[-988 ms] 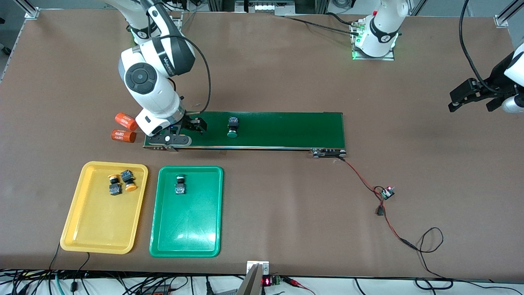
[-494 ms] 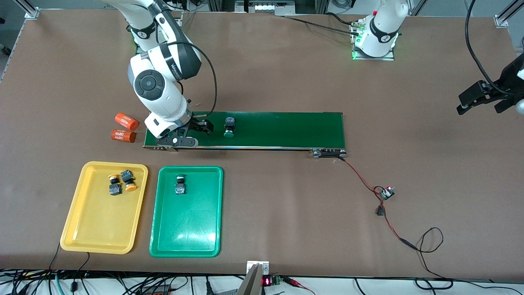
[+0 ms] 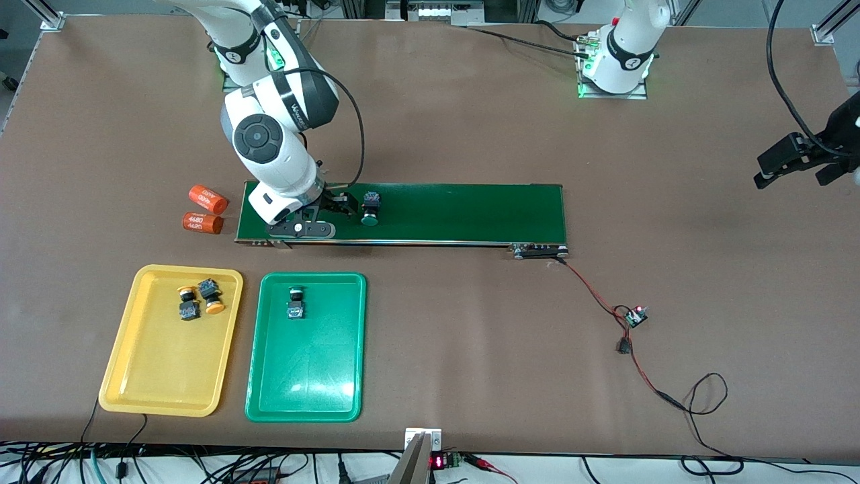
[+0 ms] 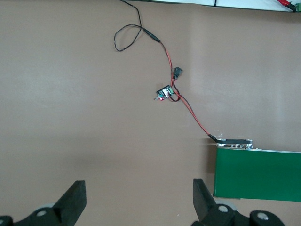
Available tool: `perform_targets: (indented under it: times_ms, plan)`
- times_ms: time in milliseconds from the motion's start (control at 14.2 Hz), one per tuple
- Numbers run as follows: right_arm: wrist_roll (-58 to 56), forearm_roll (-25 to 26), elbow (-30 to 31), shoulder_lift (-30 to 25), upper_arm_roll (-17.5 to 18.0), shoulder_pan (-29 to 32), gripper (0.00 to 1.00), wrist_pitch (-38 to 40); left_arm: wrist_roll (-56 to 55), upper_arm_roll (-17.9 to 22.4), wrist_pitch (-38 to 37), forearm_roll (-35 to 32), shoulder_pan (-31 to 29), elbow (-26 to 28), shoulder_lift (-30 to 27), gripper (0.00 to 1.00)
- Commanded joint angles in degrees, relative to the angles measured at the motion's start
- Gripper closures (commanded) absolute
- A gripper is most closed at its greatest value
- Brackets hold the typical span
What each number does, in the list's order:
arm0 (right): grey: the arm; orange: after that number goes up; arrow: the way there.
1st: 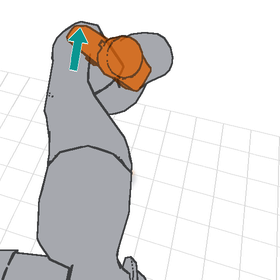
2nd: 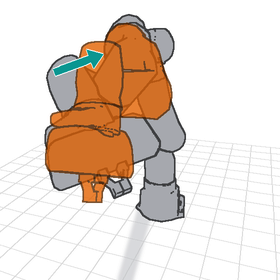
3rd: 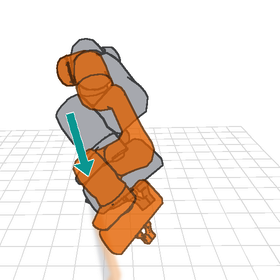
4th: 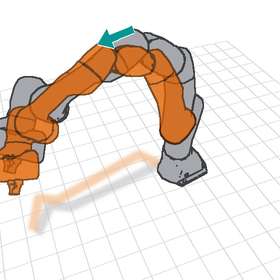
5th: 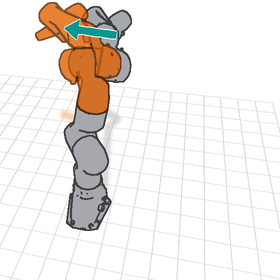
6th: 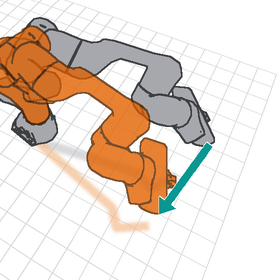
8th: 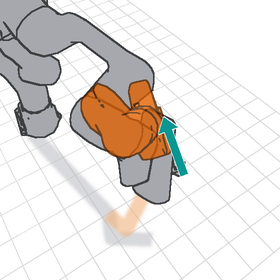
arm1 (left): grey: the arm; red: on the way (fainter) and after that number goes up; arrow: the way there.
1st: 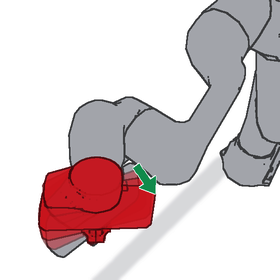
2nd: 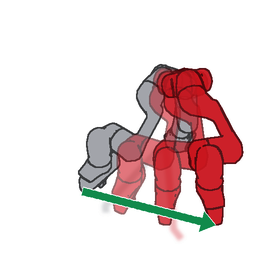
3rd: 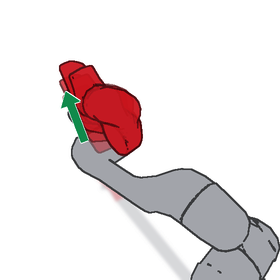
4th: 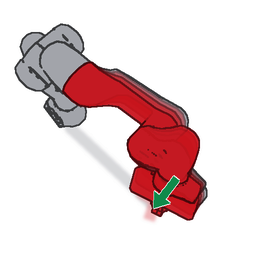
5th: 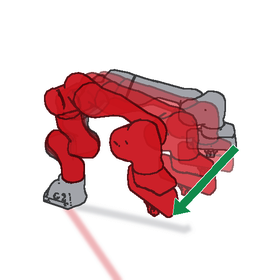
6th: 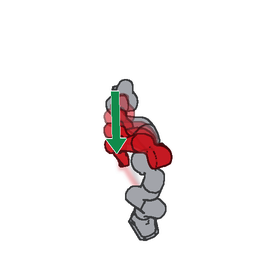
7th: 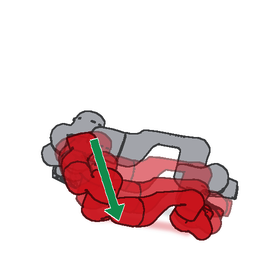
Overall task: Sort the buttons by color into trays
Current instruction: 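Grasp the second green-cap button on the belt with the right gripper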
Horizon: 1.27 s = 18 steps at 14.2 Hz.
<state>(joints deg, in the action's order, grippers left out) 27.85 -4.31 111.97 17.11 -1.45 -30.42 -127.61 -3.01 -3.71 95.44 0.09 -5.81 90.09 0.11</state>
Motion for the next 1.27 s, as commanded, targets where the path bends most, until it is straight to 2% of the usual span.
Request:
perform_targets:
  times_ms: [0,282,494,706,1199]
  plan:
    - [-2.45,-0.88,6.40,-4.44,-0.13,-0.08,0.00,-3.77,0.55,0.28,-0.25,0.61,-0.60,-0.80,0.06,0.00]
    - [-0.88,-1.23,8.70,-5.95,-0.13,-0.26,0.00,-5.88,0.46,0.28,-0.43,0.61,-0.78,-0.80,-0.03,0.00]
    - [-0.70,-1.23,11.86,-5.77,-0.05,-0.34,0.00,-11.68,0.55,0.19,-0.96,0.61,-0.78,-0.80,-0.11,0.00]
    - [5.26,-1.32,11.60,-4.81,-0.05,-2.27,0.00,-12.04,0.64,0.19,-0.96,0.61,-0.87,-0.80,-0.03,0.00]
    - [5.81,-1.23,11.60,-2.26,-0.13,-3.86,0.00,-14.33,0.64,0.19,-0.87,0.61,-1.04,-0.80,0.15,0.00]
